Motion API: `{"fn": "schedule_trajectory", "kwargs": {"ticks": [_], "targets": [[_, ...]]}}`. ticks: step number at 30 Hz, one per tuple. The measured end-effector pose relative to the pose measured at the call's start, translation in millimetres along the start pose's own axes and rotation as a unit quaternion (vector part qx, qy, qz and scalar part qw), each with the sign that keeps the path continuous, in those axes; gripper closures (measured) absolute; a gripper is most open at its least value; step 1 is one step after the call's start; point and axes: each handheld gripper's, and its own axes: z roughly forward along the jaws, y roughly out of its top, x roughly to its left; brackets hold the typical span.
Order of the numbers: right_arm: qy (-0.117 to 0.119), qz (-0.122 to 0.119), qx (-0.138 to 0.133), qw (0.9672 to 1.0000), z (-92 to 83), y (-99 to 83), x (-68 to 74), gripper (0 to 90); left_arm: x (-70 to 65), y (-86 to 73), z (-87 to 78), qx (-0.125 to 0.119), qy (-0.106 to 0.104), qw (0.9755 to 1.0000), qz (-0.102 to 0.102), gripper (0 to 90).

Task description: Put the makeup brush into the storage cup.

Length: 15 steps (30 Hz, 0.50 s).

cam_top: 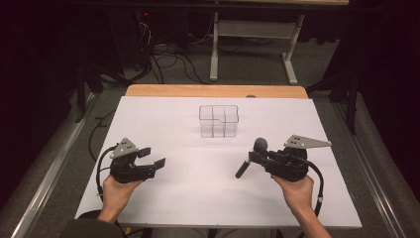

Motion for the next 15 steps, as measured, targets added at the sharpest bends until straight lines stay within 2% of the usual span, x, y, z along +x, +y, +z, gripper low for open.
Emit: {"fn": "schedule_trajectory", "kwargs": {"ticks": [9, 15], "targets": [[-0.006, -0.001, 0.003, 1.0000, -0.3, 2.2, -1.1, 72.9, -1.3, -1.1, 1.3, 0.005, 0.002, 1.0000, 0.001, 30.0], [-0.013, -0.007, 0.000, 0.9999, -6.5, 9.8, -1.2, 72.9, -2.3, -2.0, 2.3, 0.008, 0.000, 1.0000, 0.002, 29.4]]}}
